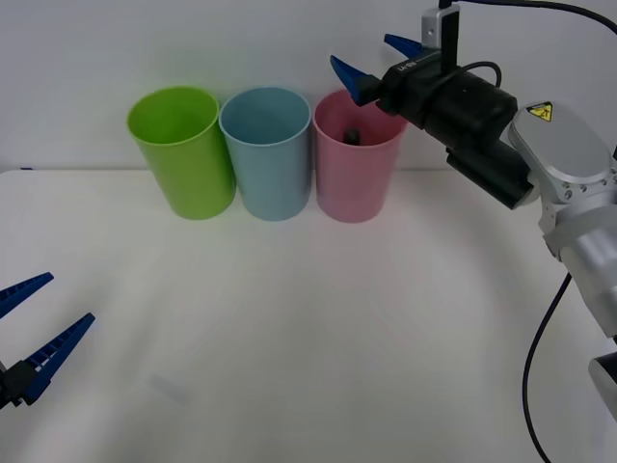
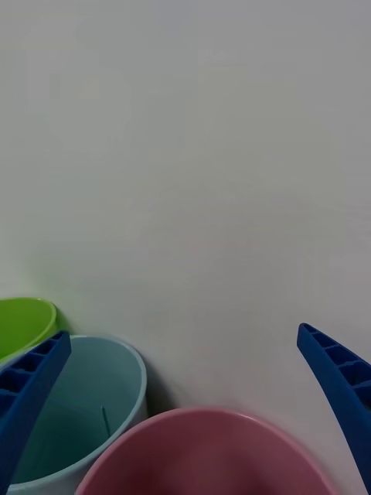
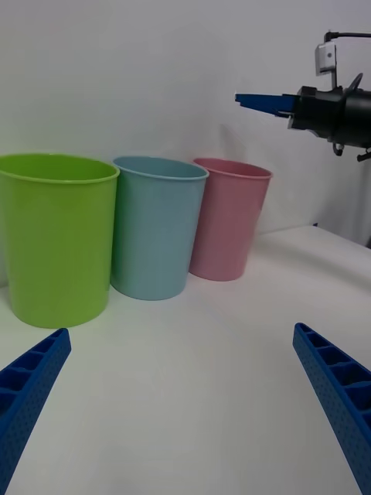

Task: Grasp the object on the table and drop it into the matching bin: aluminum can to the light blue bin, PET bottle to the pink bin.

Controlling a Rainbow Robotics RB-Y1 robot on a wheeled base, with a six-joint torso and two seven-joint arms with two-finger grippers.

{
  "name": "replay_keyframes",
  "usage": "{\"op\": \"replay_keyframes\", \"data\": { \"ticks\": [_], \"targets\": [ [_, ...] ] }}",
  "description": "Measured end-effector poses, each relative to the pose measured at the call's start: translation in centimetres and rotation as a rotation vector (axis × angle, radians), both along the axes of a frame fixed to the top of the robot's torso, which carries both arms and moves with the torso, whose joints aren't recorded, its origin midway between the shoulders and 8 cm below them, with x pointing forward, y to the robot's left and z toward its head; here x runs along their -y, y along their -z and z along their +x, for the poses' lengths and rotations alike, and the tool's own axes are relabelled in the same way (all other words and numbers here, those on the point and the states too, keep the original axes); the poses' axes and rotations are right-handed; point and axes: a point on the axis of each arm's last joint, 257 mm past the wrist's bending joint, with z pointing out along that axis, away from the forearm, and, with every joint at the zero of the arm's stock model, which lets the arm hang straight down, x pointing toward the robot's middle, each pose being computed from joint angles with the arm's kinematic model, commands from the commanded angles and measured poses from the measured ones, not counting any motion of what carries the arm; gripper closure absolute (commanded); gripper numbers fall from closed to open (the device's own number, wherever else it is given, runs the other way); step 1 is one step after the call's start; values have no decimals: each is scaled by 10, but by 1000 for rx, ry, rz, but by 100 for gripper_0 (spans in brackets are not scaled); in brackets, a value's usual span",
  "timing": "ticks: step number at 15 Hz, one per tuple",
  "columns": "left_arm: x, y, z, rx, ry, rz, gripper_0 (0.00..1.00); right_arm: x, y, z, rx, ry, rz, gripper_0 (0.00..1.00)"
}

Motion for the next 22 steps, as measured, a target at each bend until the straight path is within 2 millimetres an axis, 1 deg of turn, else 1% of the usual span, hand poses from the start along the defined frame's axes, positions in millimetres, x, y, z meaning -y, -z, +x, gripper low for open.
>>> {"op": "replay_keyframes", "data": {
  "ticks": [4, 9, 16, 22],
  "targets": [
    [0, 0, 0, 0, 0, 0, 0, 12, 2, -20, 21, -16, -11, 0],
    [0, 0, 0, 0, 0, 0, 0, 32, 22, -59, 8, -63, -24, 0],
    [0, 0, 0, 0, 0, 0, 0, 68, 57, -121, -1, -70, -48, 0],
    [0, 0, 0, 0, 0, 0, 0, 104, 100, -176, -56, -46, -71, 0]
  ]
}}
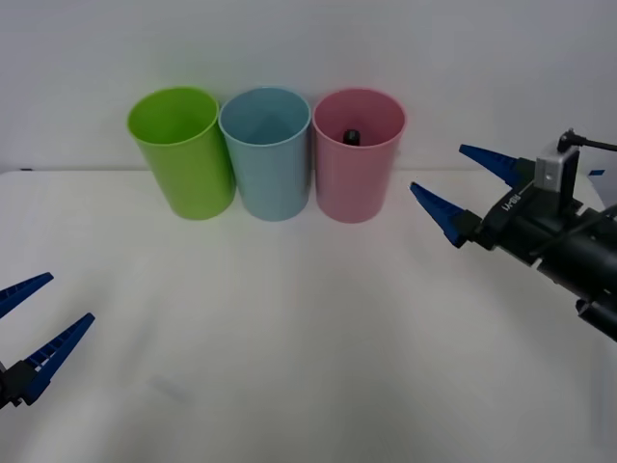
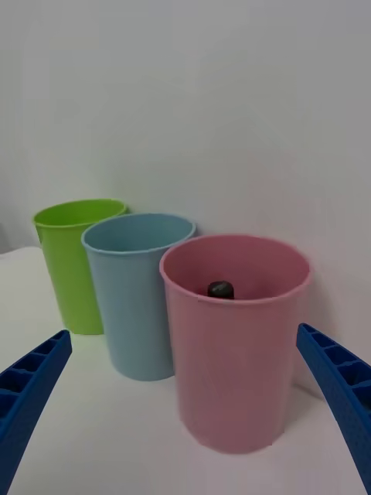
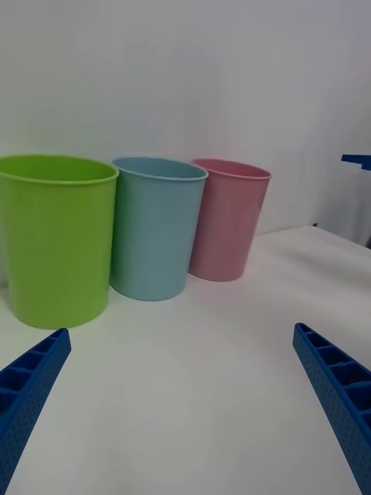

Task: Grasp the object on the table and drop it into the matching bin: aluminum can to the light blue bin, PET bottle to the pink bin.

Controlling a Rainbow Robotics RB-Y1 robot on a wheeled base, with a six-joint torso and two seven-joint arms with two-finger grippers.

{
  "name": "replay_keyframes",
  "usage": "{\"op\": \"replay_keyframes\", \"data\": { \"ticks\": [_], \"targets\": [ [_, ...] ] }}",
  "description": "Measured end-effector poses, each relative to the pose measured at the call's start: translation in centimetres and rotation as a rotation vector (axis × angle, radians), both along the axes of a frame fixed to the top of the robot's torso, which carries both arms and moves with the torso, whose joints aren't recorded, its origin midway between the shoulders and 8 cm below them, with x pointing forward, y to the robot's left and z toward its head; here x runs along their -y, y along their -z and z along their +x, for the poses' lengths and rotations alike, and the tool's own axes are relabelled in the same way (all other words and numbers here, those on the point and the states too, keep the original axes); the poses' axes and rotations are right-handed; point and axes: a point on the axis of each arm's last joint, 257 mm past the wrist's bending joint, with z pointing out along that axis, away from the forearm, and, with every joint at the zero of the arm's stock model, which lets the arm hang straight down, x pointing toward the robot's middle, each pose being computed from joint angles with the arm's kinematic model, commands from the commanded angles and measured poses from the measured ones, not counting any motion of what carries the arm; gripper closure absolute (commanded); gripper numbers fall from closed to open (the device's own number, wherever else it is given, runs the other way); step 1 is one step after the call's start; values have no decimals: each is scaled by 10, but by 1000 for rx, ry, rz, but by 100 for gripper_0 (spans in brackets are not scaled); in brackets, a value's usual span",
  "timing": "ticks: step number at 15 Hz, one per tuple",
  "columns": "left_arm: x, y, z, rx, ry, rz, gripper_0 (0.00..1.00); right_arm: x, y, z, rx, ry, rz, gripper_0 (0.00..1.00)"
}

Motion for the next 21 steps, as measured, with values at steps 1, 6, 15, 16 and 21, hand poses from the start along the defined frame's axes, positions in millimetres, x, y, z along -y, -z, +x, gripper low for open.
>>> {"op": "replay_keyframes", "data": {
  "ticks": [1, 6, 15, 16, 21],
  "targets": [
    [0, 0, 0, 0, 0, 0, 0, 7, 7, -8, -11, 9, -4, 0],
    [0, 0, 0, 0, 0, 0, 0, 37, 41, -44, -65, 37, -29, 0],
    [0, 0, 0, 0, 0, 0, 0, 104, 86, -100, -77, 143, -126, 0],
    [0, 0, 0, 0, 0, 0, 0, 110, 89, -103, -63, 157, -150, 0],
    [0, 0, 0, 0, 0, 0, 0, 129, 109, -127, -48, 159, -226, 0]
  ]
}}
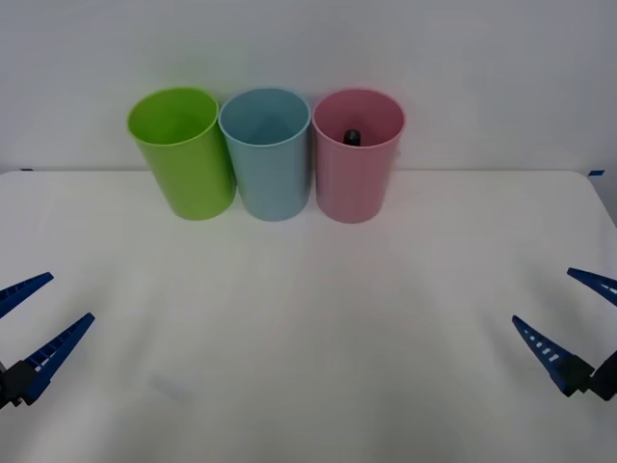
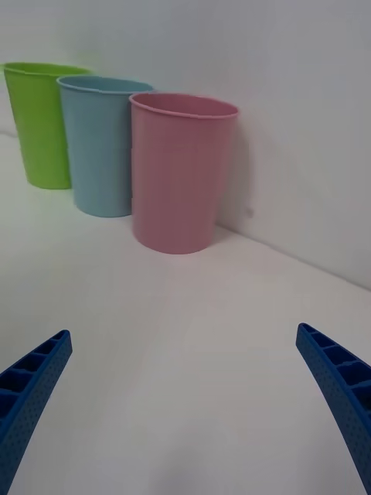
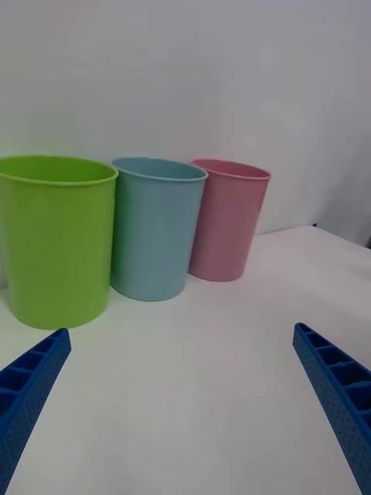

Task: Grasp the object on the table and drop it into the matching bin: aluminum can to the light blue bin, PET bottle to the pink bin.

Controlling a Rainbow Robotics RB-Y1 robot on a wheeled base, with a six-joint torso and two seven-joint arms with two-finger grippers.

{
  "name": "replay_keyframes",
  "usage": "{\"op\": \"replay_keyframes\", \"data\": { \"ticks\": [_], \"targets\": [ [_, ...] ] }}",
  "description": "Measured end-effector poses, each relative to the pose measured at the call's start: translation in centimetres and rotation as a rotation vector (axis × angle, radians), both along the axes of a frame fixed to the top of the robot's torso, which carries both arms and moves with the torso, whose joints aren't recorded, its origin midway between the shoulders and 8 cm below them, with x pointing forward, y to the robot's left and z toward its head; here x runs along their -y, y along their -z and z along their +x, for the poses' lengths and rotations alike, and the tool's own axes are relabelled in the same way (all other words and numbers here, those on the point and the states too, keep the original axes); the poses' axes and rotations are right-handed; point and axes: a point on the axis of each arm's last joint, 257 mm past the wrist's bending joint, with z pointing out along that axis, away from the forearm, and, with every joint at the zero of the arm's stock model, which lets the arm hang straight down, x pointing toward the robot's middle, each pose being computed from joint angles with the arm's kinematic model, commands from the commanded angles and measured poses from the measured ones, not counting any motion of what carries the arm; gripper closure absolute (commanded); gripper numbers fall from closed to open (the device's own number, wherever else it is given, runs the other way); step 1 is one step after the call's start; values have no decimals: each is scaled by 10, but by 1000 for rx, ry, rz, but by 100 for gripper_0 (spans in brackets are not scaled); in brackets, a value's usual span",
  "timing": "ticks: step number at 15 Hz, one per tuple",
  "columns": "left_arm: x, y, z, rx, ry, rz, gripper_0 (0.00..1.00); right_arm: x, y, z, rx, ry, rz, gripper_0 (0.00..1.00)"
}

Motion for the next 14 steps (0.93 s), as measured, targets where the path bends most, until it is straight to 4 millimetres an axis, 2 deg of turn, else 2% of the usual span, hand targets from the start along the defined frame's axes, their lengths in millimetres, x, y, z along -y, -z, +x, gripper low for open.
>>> {"op": "replay_keyframes", "data": {
  "ticks": [6, 14],
  "targets": [
    [0, 0, 0, 0, 0, 0, 0, 9, 23, -31, -62, -94, 12, 0],
    [0, 0, 0, 0, 0, 0, 0, 18, 42, -50, -93, -150, 46, 0]
  ]
}}
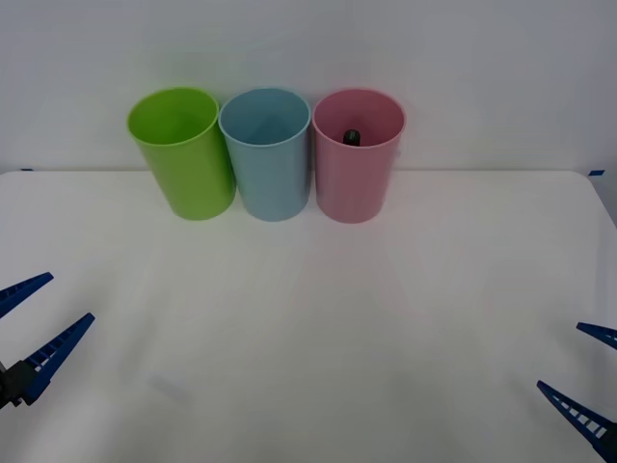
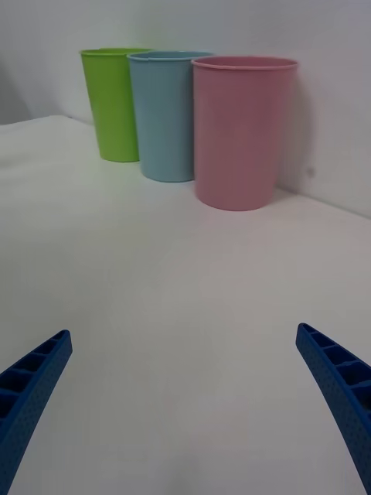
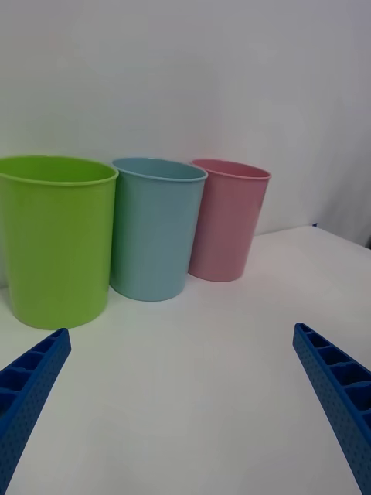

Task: Grasp the object on the table and drop it into the matching bin: aluminum can to the light blue bin, PET bottle to the pink bin.

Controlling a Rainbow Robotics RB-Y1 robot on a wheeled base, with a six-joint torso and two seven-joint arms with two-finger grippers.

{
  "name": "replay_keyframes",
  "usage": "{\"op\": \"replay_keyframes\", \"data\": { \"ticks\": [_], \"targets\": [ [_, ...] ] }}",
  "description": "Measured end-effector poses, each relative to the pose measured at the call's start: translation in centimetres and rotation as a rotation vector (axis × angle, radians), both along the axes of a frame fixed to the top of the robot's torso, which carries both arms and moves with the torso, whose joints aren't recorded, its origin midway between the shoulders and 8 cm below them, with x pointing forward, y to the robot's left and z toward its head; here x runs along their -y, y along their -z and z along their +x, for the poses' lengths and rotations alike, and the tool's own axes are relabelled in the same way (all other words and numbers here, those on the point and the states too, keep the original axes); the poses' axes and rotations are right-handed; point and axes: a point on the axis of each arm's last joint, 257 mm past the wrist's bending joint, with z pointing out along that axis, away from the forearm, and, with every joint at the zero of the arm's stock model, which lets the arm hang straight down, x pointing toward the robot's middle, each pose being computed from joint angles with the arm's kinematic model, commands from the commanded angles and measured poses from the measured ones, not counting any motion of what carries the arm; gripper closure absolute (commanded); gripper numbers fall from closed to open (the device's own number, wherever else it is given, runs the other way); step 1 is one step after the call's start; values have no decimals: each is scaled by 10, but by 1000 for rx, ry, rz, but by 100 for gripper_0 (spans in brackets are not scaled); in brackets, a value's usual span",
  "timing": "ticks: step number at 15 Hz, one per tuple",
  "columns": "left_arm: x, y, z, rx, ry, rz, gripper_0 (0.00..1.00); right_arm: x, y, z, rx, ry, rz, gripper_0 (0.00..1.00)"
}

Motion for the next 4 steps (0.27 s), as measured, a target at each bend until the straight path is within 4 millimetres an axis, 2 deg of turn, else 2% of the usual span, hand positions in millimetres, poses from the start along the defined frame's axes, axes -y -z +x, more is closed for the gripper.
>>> {"op": "replay_keyframes", "data": {
  "ticks": [4],
  "targets": [
    [0, 0, 0, 0, 0, 0, 0, -3, 3, 0, -7, -1, 6, 0]
  ]
}}
